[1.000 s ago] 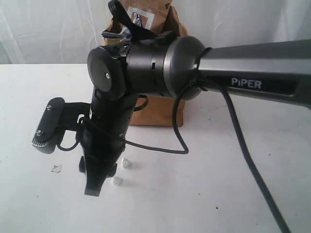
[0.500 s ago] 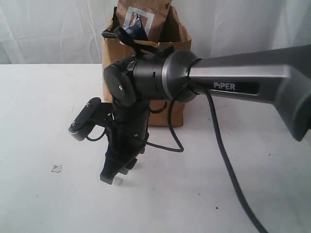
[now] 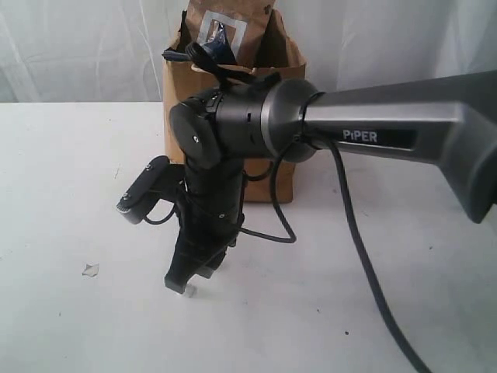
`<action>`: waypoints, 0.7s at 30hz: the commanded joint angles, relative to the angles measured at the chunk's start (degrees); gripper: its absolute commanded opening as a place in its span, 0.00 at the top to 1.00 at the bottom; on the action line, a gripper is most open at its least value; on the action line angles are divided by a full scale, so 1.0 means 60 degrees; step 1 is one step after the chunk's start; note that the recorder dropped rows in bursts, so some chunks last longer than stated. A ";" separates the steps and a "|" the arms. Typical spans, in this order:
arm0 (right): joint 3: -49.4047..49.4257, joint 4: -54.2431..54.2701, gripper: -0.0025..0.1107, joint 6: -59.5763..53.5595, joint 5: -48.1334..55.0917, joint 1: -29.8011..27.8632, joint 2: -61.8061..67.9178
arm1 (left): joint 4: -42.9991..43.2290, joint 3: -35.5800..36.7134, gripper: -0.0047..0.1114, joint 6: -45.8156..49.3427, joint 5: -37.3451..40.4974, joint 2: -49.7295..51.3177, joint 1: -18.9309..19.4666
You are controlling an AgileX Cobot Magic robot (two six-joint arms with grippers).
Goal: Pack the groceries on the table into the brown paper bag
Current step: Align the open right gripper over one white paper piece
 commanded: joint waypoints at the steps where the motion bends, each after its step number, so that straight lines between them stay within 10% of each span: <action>1: -0.0049 0.0000 0.64 0.0062 0.0278 -0.0079 -0.0030 | 0.0030 0.0035 0.96 -0.0012 -0.0026 -0.0047 0.0030; 21: -0.0049 0.1580 0.64 -0.2263 0.0615 0.0004 -0.0218 | 0.0030 0.0035 0.96 -0.0012 -0.0299 -0.0047 0.0030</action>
